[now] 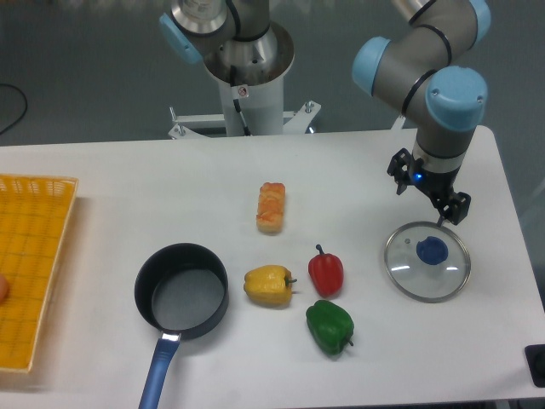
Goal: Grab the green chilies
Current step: 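Move the gripper from above the glass lid toward the green bell pepper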
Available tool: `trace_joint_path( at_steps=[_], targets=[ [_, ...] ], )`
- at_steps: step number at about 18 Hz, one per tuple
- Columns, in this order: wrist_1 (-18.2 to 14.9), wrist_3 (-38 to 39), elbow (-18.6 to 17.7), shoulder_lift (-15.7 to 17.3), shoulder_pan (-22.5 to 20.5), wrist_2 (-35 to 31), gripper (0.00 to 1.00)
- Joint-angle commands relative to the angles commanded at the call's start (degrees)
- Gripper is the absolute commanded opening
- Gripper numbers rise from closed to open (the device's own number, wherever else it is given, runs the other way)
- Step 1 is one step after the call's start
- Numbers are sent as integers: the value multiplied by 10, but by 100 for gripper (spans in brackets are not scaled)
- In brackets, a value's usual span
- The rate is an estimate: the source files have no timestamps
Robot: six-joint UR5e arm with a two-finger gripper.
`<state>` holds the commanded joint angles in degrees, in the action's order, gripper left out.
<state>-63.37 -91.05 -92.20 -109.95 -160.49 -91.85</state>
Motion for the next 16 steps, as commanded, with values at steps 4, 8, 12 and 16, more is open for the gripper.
trace_joint_path(
  at_steps=[4, 8, 12, 16],
  targets=[
    [0, 0, -1, 1, 1, -1, 100],
    [0, 0, -2, 4, 9, -1, 100],
    [-4, 13, -7, 18, 39, -1, 100],
    [-4, 48, -8, 18, 81, -1, 100]
  ],
)
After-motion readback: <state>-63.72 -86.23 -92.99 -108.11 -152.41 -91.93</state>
